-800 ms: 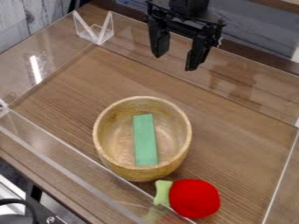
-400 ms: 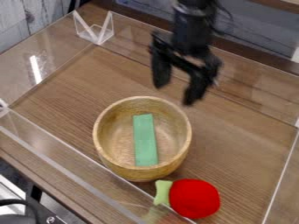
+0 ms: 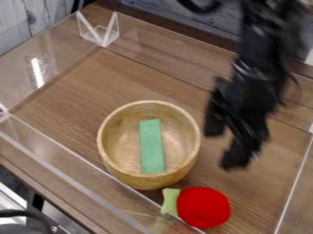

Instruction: Move the red object to the left side of the table

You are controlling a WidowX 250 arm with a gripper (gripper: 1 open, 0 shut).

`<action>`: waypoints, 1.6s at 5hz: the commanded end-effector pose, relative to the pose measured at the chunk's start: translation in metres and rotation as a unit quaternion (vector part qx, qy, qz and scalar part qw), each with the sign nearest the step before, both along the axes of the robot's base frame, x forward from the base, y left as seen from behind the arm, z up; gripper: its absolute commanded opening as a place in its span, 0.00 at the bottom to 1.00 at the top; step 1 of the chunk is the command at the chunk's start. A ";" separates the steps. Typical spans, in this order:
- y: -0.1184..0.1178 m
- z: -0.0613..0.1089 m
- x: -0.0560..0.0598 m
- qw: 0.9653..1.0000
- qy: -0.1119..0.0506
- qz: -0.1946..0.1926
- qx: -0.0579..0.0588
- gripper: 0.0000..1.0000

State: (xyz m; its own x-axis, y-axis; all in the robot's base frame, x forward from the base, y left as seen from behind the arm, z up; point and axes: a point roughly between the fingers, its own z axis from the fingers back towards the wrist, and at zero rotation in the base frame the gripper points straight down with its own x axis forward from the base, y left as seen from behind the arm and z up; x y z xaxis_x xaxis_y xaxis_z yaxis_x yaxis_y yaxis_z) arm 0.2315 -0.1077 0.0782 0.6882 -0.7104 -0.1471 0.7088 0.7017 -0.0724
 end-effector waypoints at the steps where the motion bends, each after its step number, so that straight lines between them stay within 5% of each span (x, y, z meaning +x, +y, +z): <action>1: -0.012 -0.003 -0.006 0.995 -0.029 -0.095 -0.019 1.00; 2: -0.012 -0.021 -0.010 0.988 -0.037 -0.150 -0.025 1.00; 4: 0.001 -0.032 -0.013 0.994 -0.049 -0.092 -0.018 1.00; 5: 0.008 -0.037 -0.011 0.997 -0.048 -0.061 -0.018 0.00; 6: 0.017 -0.043 -0.018 0.997 -0.052 -0.055 -0.024 1.00; 7: 0.020 -0.045 -0.024 0.997 -0.054 -0.047 -0.021 1.00; 8: 0.011 -0.048 -0.030 0.996 -0.053 -0.071 -0.020 0.00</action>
